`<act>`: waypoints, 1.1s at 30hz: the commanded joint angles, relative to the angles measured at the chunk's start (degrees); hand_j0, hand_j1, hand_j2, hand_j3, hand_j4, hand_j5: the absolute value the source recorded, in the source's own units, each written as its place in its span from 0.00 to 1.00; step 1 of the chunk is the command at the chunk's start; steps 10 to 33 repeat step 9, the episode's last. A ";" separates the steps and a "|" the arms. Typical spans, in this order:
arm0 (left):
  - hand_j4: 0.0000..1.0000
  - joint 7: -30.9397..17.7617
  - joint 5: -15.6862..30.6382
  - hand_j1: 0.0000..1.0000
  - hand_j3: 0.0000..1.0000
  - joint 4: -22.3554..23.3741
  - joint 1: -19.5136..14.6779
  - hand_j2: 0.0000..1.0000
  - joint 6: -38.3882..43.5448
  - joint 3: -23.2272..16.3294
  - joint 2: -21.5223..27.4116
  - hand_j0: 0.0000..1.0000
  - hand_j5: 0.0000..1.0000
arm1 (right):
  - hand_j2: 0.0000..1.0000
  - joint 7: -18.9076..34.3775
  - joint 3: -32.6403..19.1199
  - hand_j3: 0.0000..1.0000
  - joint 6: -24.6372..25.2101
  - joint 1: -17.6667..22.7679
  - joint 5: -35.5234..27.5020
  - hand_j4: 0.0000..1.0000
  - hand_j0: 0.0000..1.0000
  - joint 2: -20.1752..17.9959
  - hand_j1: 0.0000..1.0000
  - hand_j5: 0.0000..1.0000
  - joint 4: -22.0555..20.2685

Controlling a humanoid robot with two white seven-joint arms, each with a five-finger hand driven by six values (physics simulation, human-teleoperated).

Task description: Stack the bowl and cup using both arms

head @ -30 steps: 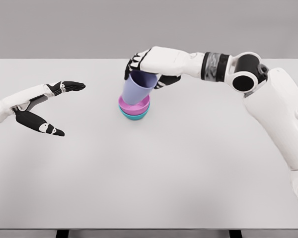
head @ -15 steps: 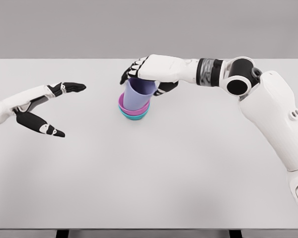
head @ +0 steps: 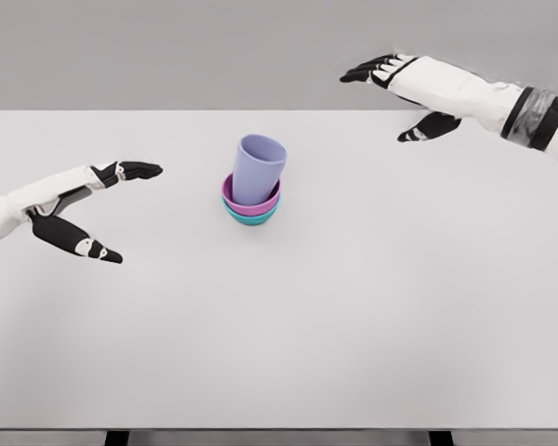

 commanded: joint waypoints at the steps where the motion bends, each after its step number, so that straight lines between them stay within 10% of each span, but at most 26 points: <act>1: 1.00 0.01 0.17 1.00 1.00 0.33 0.00 1.00 0.13 0.74 0.23 1.00 1.00 | 1.00 -0.04 -2.86 1.00 0.19 0.00 -1.98 1.00 1.00 -4.40 1.00 1.00 6.78; 33: 1.00 0.01 -0.19 1.00 1.00 0.51 0.71 1.00 0.13 1.09 0.49 1.00 1.00 | 1.00 -0.04 -2.68 1.00 0.19 4.05 -1.63 1.00 1.00 -7.12 1.00 1.00 7.23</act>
